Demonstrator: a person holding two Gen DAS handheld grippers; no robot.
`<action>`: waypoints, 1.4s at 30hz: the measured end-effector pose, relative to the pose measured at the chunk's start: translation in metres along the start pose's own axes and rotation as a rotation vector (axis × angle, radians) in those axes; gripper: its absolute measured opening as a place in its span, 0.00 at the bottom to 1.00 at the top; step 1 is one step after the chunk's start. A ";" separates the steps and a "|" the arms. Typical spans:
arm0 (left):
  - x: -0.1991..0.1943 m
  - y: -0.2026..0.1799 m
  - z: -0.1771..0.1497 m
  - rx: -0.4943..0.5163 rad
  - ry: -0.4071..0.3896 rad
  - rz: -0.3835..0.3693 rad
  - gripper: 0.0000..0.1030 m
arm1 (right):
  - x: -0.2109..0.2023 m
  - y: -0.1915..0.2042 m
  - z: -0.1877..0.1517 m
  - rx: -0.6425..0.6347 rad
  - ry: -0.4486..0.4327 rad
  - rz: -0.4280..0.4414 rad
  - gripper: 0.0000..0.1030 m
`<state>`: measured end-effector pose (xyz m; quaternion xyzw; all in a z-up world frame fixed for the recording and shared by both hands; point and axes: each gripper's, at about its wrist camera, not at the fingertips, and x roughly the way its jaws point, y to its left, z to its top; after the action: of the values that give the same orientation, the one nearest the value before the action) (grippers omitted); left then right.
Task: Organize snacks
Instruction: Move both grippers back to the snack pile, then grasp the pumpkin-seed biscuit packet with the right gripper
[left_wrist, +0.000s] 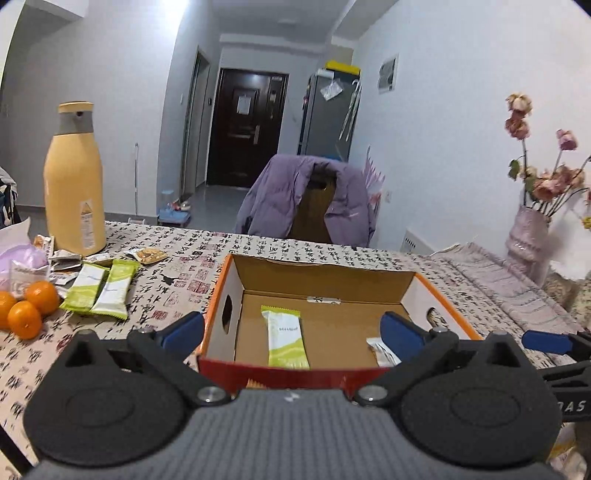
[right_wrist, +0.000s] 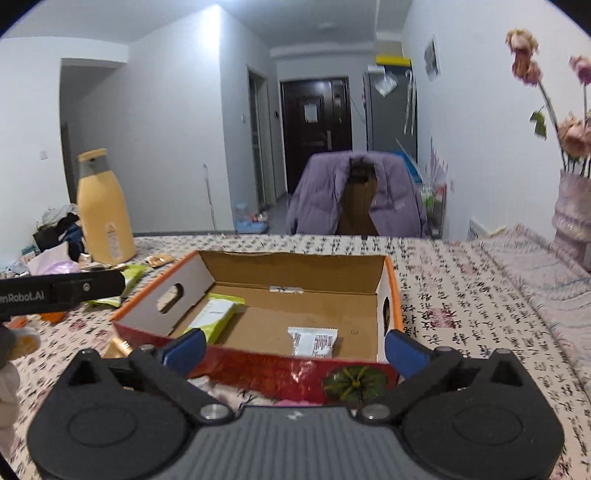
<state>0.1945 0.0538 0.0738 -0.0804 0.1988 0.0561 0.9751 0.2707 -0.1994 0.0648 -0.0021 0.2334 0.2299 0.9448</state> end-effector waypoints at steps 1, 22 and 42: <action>-0.007 0.000 -0.005 0.003 -0.006 0.000 1.00 | -0.009 0.002 -0.005 -0.009 -0.013 0.003 1.00; -0.084 0.014 -0.104 0.022 0.036 -0.050 1.00 | -0.092 0.019 -0.104 -0.023 -0.039 0.066 1.00; -0.087 0.025 -0.112 0.003 0.091 -0.071 1.00 | -0.048 0.048 -0.114 -0.150 0.136 0.096 0.69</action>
<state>0.0691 0.0520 0.0028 -0.0883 0.2403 0.0176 0.9665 0.1620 -0.1895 -0.0104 -0.0770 0.2788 0.2908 0.9120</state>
